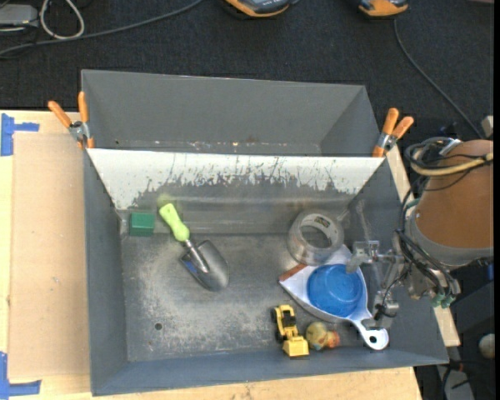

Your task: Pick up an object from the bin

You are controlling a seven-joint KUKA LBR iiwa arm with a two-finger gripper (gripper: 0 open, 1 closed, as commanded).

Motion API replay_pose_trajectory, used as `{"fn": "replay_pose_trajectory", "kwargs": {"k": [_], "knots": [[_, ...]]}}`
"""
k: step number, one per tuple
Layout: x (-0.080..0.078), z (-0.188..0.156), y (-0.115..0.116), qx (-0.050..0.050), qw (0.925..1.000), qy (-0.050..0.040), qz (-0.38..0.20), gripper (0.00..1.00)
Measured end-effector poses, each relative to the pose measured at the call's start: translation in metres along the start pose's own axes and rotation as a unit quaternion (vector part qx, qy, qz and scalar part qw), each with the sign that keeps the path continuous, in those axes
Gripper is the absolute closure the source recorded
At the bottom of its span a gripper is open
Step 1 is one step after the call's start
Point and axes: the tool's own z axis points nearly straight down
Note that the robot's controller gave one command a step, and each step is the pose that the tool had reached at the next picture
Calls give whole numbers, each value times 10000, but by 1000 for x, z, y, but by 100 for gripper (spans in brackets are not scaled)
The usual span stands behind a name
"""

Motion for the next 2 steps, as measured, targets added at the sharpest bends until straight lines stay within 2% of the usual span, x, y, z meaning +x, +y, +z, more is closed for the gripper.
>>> {"fn": "replay_pose_trajectory", "kwargs": {"k": [1, 2], "knots": [[-2, -4, 1, 8, 10000, -38, -23, 0], [7, 97, 28, 7, 9992, -68, -391, 0]]}}
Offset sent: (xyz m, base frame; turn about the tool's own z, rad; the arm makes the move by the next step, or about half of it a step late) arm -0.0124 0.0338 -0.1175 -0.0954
